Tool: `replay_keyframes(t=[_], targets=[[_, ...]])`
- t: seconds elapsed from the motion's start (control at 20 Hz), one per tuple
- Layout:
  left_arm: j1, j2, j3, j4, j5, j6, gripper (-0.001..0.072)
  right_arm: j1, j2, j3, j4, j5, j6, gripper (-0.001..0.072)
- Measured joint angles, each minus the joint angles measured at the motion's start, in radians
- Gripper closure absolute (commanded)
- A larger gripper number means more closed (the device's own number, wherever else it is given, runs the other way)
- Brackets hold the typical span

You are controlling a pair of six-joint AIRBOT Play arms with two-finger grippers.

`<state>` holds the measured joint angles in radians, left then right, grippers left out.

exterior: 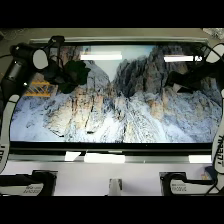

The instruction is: Fold the shirts.

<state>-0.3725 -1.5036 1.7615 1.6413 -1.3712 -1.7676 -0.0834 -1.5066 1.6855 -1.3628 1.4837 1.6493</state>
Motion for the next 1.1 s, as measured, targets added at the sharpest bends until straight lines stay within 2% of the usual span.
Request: replay_keyframes(t=[0.8,0.95,1.1], targets=[[0.000,0.000,0.000,0.000,0.001,0.000,0.0026,0.000,0.000,0.000,0.000,0.000,0.000,0.0035],[0.000,-0.008,0.000,0.000,0.059,0.000,0.0027,0.000,0.000,0.000,0.000,0.000,0.000,0.0035],[0.000,-0.022,0.000,0.000,0.173,0.000,0.0028,0.000,0.000,0.000,0.000,0.000,0.000,0.0035]])
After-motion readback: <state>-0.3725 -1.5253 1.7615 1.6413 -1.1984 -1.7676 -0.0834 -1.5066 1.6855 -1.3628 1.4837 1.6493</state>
